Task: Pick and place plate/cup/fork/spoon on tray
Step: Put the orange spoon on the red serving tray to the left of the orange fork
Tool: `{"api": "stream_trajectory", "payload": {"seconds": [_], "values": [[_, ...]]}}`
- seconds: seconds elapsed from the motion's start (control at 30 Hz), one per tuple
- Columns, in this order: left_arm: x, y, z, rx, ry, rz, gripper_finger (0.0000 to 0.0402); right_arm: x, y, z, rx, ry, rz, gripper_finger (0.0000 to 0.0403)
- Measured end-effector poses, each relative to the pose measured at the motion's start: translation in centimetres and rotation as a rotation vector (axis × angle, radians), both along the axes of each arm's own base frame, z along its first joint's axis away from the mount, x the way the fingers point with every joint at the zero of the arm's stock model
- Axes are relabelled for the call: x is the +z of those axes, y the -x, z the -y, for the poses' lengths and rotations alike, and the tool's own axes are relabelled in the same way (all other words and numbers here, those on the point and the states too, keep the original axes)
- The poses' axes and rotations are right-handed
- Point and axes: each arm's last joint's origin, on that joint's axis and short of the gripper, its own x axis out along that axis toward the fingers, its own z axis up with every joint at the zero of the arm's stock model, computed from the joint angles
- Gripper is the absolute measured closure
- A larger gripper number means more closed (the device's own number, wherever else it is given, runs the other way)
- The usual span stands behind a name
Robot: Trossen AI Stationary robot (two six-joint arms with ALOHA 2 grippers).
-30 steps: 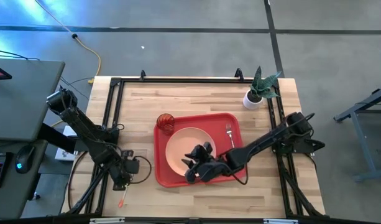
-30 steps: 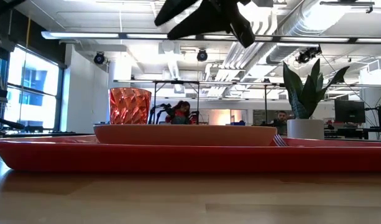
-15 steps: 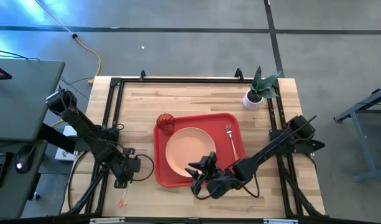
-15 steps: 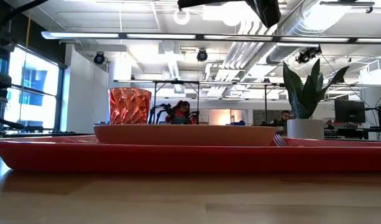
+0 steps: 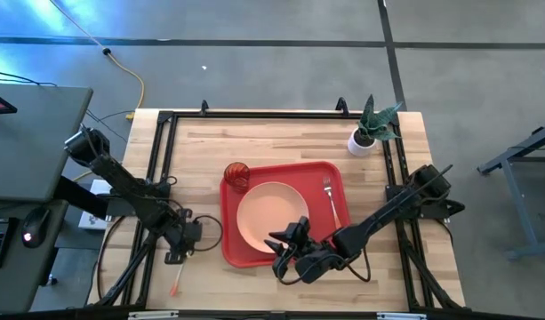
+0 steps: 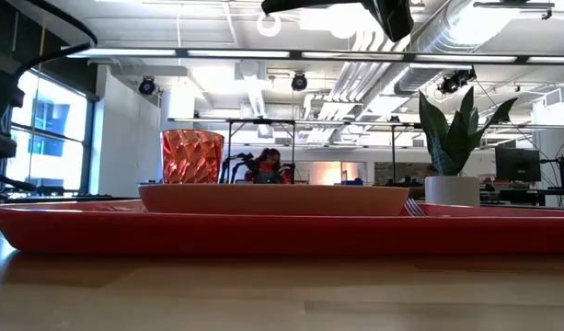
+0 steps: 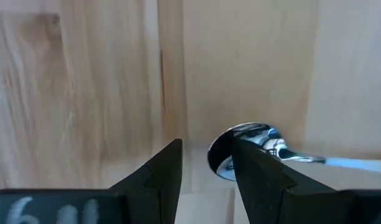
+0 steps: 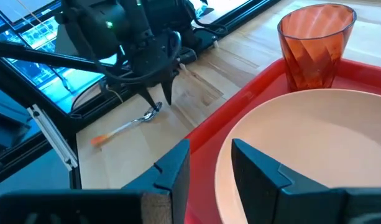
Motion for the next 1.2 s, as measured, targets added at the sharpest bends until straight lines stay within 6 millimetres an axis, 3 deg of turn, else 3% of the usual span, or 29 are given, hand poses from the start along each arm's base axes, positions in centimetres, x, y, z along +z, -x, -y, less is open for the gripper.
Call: {"api": "stream_trajectory", "payload": {"seconds": [0.2, 0.47, 0.7, 0.87, 1.07, 1.2], "values": [[-0.1, -0.1, 0.1, -0.003, 0.029, 0.010, 0.0286, 0.0, 0.0, 0.1, 0.003, 0.005, -0.003, 0.0293], [0.1, -0.1, 0.7, -0.051, 0.140, -0.034, 0.0389, 0.0, 0.0, 0.1, -0.003, -0.004, 0.001, 0.0293], [0.3, -0.7, 0.7, -0.033, 0.137, 0.033, 0.0390, 0.0, 0.0, 0.1, -0.025, 0.010, 0.003, 0.0293], [2.6, -2.7, 0.1, 0.104, 0.057, 0.238, 0.0395, -2.2, -0.9, 1.2, -0.113, -0.010, -0.034, 0.0293], [6.7, -4.2, -0.1, 0.152, 0.046, 0.437, 0.0398, -5.2, -3.7, 2.1, 0.007, -0.016, -0.069, 0.0293], [7.9, -4.6, -0.3, 0.214, 0.004, 0.518, 0.0401, -4.9, -5.3, 1.7, 0.073, 0.057, -0.076, 0.0293]]}}
